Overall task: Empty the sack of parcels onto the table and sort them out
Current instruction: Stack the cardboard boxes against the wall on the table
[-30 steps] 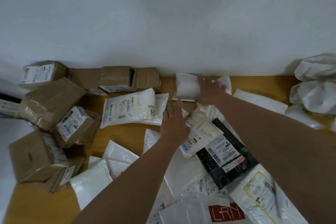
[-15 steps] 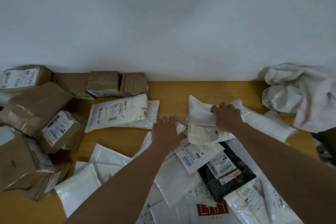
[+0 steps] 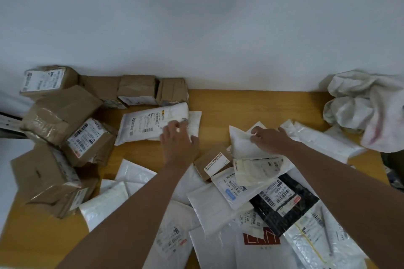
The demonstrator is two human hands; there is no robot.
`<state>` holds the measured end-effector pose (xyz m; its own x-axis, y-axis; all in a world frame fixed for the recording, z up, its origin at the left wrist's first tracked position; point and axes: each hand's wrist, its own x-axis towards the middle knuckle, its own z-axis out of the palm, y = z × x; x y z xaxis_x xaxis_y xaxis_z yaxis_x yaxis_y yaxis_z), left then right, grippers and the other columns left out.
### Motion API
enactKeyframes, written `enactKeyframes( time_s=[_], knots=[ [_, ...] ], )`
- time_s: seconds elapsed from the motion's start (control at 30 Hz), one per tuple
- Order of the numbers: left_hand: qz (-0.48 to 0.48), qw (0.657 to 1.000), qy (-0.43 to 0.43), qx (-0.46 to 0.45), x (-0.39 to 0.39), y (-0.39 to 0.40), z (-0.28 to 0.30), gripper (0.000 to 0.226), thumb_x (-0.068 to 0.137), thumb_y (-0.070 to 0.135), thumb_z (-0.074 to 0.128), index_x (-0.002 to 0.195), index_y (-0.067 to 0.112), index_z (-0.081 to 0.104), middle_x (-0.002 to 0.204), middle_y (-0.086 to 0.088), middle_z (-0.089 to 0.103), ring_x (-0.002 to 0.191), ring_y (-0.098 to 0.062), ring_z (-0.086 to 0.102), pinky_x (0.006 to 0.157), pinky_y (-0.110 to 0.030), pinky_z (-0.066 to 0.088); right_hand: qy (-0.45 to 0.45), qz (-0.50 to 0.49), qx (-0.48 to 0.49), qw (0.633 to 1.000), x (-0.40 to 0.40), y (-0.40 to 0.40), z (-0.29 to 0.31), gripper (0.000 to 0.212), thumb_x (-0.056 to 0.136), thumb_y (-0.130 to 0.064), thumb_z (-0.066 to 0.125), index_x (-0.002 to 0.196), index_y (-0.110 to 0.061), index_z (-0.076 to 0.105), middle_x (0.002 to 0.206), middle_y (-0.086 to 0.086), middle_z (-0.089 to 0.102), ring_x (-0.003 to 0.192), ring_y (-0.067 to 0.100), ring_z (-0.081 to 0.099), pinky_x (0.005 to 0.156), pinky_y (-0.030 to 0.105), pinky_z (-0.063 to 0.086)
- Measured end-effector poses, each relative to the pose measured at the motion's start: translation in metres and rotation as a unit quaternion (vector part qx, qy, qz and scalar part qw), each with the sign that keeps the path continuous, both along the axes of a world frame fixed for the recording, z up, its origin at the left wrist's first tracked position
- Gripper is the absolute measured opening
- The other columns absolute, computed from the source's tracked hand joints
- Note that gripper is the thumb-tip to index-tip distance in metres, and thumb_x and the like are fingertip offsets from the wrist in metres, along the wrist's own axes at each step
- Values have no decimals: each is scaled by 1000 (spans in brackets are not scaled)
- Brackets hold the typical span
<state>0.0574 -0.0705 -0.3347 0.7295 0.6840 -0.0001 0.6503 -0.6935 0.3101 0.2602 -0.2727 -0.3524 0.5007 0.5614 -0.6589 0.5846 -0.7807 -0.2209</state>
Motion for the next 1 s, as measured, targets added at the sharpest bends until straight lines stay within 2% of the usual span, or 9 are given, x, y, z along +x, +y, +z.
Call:
enactKeyframes(
  time_s=[0.07,0.13,0.23,0.37,0.47,0.53,0.63,0.77,1.0],
  knots=[
    [90,995,35,-39,-11,18,-1,70,78,32,62,141,24,32,144,-13,30,132,-34,30,104,-48,30,-86,36,-40,995,-1,9,5,54,100,-57,24,137,-23,45,124,5,63,126,27,50,114,54,13],
    [102,988,102,-57,-22,37,-8,88,81,41,63,151,33,11,159,-9,9,145,-36,9,113,-55,17,-173,74,-36,981,-7,31,12,56,98,-56,29,132,-17,49,130,9,58,127,30,48,112,52,22],
    [40,986,159,-42,-27,56,-15,94,87,48,62,155,32,-1,164,-3,2,150,-33,1,118,-56,9,-109,24,66,992,-29,80,17,48,96,-44,41,129,-10,51,128,13,55,120,32,50,99,43,42],
    [-1,986,166,-32,-18,65,-12,80,92,42,60,154,24,13,156,-4,29,143,-30,27,114,-48,28,137,-207,142,958,-65,139,8,58,97,-39,54,141,-7,37,132,12,53,121,29,52,86,33,43],
    [-21,982,188,-12,-18,68,-12,60,97,35,53,149,23,26,149,-1,38,132,-26,39,105,-44,36,219,-330,151,906,-80,172,-6,78,91,-36,66,147,-3,22,137,12,48,124,30,51,86,34,45],
    [-34,981,191,-4,-18,68,-12,51,99,35,48,146,24,32,146,0,42,129,-26,41,103,-43,37,230,-375,160,884,-81,184,-17,71,86,-26,71,140,1,34,130,11,55,117,29,56,85,35,50],
    [-42,989,143,21,-15,60,-10,42,101,39,40,140,24,39,137,-1,50,123,-26,46,99,-42,38,240,-409,204,856,-73,184,-18,33,87,-18,63,117,-5,64,112,12,67,101,27,64,83,37,56],
    [-92,994,45,26,13,28,-7,47,100,45,34,136,19,48,127,-5,58,114,-27,53,93,-42,42,213,-473,249,818,-42,153,14,18,93,-17,51,98,-6,65,92,9,63,82,21,58,65,30,42],
    [-211,977,-42,-12,112,-65,-1,43,97,36,44,136,19,51,131,-2,58,111,-29,55,87,-43,45,77,-602,321,727,24,37,49,17,91,-10,45,96,-7,61,95,13,62,87,28,59,70,40,49]
  ],
)
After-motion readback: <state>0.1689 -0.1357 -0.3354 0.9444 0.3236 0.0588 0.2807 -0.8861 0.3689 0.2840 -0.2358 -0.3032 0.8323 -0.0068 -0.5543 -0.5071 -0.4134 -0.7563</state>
